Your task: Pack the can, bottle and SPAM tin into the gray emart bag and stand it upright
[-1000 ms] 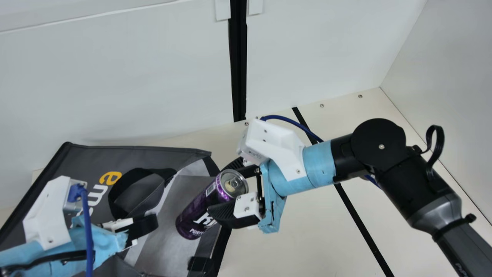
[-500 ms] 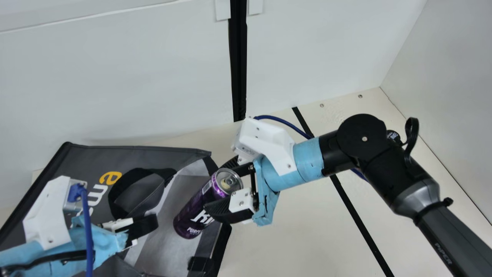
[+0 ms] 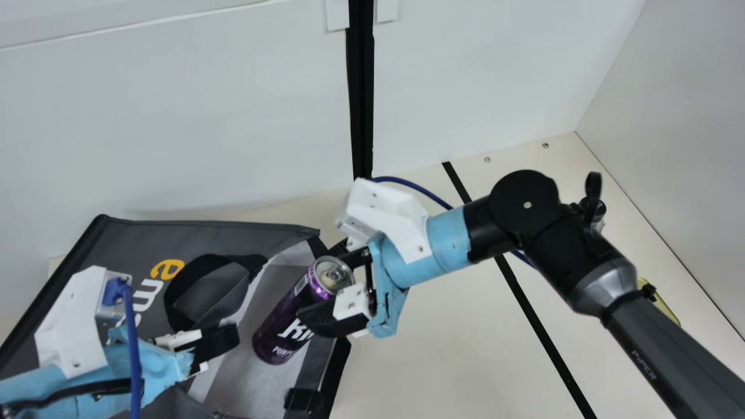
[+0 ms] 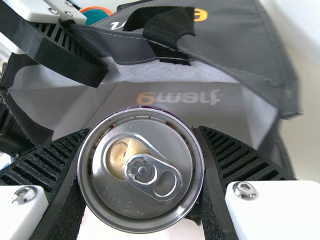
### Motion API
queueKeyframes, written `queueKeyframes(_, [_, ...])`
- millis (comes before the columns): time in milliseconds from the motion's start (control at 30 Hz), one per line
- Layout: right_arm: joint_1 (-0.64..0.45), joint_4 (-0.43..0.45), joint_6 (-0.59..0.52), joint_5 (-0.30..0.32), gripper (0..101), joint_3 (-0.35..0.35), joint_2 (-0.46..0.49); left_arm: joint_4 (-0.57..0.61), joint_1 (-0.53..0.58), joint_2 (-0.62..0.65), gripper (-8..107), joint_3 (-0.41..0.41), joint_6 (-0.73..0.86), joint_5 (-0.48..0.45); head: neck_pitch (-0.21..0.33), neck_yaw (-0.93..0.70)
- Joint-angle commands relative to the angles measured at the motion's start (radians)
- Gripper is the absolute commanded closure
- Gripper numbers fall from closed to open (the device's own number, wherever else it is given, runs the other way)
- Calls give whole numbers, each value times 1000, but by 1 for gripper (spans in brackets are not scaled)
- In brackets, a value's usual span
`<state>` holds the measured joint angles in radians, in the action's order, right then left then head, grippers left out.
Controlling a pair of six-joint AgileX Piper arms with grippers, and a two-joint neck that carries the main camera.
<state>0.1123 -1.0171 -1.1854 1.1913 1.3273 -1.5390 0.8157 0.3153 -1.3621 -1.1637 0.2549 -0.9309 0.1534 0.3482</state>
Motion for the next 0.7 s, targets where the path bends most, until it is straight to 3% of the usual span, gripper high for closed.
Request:
queueKeyframes(0, [11,0,-3,-17,101,-4,-5,0,0,0,107,0,0,0,21,1])
queueKeyframes(667, [99,-80,-70,-152,101,-57,-86,0,0,0,107,0,0,0,21,1])
